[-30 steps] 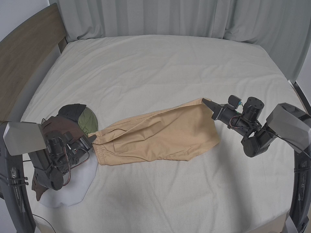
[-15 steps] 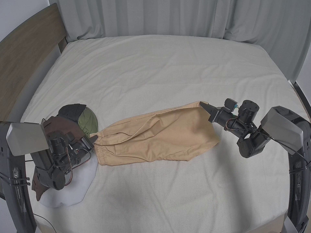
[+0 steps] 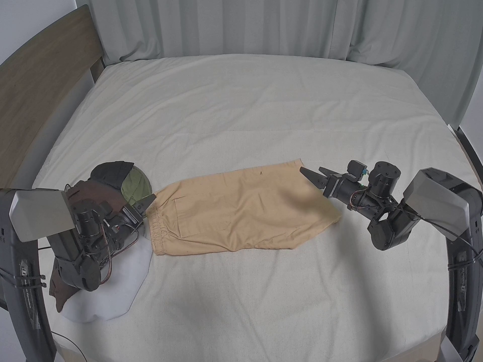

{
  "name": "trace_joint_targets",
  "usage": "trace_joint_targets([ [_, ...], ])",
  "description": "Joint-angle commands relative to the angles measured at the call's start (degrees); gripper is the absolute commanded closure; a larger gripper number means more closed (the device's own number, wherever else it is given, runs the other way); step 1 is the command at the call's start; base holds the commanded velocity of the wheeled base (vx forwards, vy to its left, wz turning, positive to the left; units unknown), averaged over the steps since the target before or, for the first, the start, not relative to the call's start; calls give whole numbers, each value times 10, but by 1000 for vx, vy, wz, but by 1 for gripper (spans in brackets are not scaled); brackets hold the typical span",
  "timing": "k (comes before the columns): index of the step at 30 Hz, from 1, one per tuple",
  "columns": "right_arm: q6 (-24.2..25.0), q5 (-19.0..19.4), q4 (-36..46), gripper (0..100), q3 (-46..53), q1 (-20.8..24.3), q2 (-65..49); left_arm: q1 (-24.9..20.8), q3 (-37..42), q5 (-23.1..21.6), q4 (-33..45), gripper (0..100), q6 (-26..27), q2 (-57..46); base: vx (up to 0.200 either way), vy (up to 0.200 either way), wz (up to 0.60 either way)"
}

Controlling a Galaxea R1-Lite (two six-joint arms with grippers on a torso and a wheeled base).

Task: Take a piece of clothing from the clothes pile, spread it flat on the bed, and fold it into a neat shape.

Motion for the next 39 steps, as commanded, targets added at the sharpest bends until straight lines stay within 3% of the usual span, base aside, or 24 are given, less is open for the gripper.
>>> trace_joint_targets([
  [1, 0, 0, -6, 0, 23, 4, -12, 1, -5, 3, 0, 0, -3, -5, 0, 0, 0],
  [20, -2, -4, -28, 0, 152, 31, -71, -13, 41, -6, 0, 0, -2, -153, 0, 0, 0],
  [28, -3, -16, -36, 0, 187, 66, -88, -52, 88, -36, 1, 0, -2, -255, 0, 0, 0],
  [39, -3, -16, -49, 0, 255, 69, -116, -129, 144, -54, 2, 0, 23, -344, 0, 0, 0],
])
